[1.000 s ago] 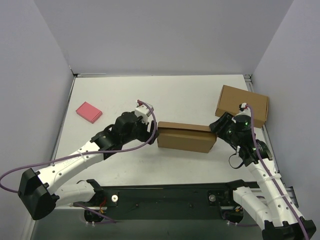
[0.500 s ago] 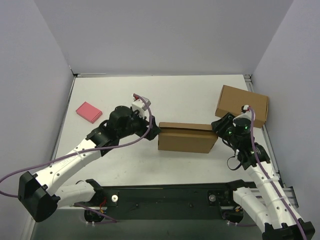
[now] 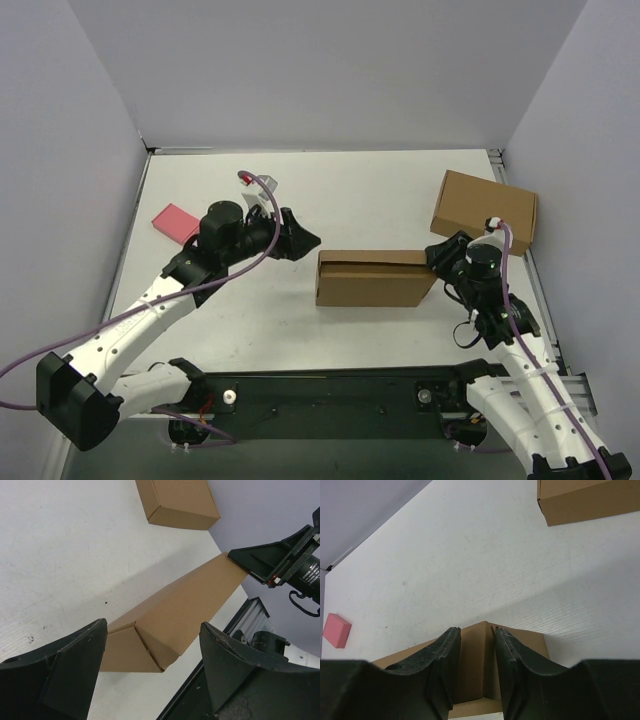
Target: Fold the paper box
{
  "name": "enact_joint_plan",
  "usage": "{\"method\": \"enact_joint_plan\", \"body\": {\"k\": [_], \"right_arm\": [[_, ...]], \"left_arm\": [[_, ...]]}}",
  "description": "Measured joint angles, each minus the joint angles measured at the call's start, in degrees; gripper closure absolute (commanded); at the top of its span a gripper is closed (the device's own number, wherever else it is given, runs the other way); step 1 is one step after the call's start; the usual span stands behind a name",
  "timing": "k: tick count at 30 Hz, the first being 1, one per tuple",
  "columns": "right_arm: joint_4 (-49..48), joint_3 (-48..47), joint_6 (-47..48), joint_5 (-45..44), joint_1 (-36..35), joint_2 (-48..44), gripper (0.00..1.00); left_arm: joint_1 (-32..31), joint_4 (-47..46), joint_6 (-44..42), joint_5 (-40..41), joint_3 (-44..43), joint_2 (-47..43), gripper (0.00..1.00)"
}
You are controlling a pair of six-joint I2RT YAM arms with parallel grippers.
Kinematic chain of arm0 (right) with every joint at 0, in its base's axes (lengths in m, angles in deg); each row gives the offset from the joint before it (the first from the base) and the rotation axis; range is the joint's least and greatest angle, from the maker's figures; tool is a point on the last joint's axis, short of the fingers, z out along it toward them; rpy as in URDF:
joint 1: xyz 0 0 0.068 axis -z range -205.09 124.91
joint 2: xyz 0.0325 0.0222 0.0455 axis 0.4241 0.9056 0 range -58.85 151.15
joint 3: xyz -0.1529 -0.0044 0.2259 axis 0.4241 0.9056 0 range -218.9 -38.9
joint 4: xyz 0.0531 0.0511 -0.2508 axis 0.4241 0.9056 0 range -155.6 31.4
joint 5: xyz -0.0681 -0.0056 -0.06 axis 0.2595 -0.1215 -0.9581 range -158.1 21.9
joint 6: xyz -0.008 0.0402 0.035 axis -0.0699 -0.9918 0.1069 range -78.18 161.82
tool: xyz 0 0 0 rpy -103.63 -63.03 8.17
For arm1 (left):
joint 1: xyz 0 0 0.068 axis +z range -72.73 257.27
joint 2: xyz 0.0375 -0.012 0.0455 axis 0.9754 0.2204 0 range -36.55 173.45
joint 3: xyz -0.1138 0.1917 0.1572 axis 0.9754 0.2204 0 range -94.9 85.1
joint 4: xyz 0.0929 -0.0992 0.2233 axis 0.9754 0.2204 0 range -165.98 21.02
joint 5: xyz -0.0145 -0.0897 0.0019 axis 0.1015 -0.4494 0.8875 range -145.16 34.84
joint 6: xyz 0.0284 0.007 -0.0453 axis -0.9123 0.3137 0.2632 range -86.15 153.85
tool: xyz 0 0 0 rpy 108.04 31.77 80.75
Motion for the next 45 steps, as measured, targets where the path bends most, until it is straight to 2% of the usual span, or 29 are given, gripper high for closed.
{"method": "enact_joint_plan", "body": {"k": [10,18,27,33,40,45], "right_arm": [[0.0,0.0,-0.13,-3.1,-3.13,0.02,0.67],[0.2,-0.9,-0.07,-6.67,-6.54,1.68,0.67],[0.61,-1.7,-0.07,-9.07,-7.96,3.13,0.66],[1.03,-2.36,-0.09,-10.21,-8.68,4.09,0.66],[1.11,-2.43,-0.11,-11.54,-9.01,4.31,0.66],[1.27,-2.45,-0.11,-12.26,-9.07,4.31,0.66]], "left_arm": [[0.02,-3.74,4.87,-2.36,2.34,3.85,0.16],[0.02,-1.2,5.81,-2.67,6.58,3.15,0.16],[0.0,-2.58,8.79,-3.98,9.64,0.94,0.16],[-0.17,-4.81,10.58,-4.66,11.67,0.02,0.21],[-1.33,-8.11,9.53,-4.81,13.33,-0.15,0.24],[-2.82,-8.9,5.31,-4.04,13.53,-0.63,0.24]]}}
